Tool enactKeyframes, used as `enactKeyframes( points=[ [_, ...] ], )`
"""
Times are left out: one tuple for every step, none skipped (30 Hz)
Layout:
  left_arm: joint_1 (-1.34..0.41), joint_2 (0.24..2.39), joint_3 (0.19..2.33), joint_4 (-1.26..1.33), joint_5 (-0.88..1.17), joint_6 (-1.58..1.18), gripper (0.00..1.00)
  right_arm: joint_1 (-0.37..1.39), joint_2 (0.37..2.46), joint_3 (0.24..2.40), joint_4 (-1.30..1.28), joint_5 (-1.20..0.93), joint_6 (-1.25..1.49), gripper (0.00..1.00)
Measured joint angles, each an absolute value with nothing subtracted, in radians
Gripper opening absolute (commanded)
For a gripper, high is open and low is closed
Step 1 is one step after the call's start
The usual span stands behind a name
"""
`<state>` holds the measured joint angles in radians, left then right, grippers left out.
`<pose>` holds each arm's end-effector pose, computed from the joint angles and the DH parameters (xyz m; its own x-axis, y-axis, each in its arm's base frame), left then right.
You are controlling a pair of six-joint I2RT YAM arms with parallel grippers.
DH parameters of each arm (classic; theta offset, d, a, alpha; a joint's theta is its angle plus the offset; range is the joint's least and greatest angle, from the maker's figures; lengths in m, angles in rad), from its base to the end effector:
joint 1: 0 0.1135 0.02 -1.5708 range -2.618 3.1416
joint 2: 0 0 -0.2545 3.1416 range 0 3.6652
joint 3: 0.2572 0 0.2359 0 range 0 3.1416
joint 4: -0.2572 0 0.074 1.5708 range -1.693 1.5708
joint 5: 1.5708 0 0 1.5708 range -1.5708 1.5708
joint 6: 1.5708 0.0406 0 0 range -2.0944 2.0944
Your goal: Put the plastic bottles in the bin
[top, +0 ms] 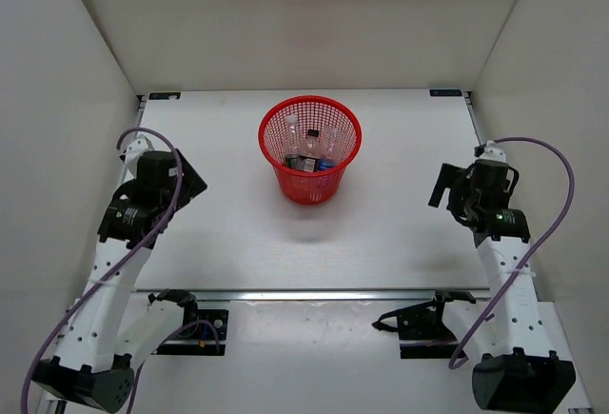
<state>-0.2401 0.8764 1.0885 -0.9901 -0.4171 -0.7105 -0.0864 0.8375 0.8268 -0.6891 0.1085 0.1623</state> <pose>0.1464 -0.0189 0.3378 -0.4758 -0.4974 -0.7254 -0.4923 0.8340 -0.2490 0.1649 -0.0187 0.2865 -0.6060 0.2137 -0.7662 0.2698 0.9614 0.0548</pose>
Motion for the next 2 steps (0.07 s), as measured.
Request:
enactKeyframes(
  points=[
    [-0.240, 0.873, 1.089, -0.992, -0.419, -0.712, 0.98, -0.088, 0.841, 0.830, -0.693, 0.107, 0.166, 0.99],
    [-0.240, 0.869, 1.089, -0.994, -0.419, -0.715, 0.99, -0.088, 0.844, 0.834, -0.697, 0.105, 0.167, 0.99]
  ],
)
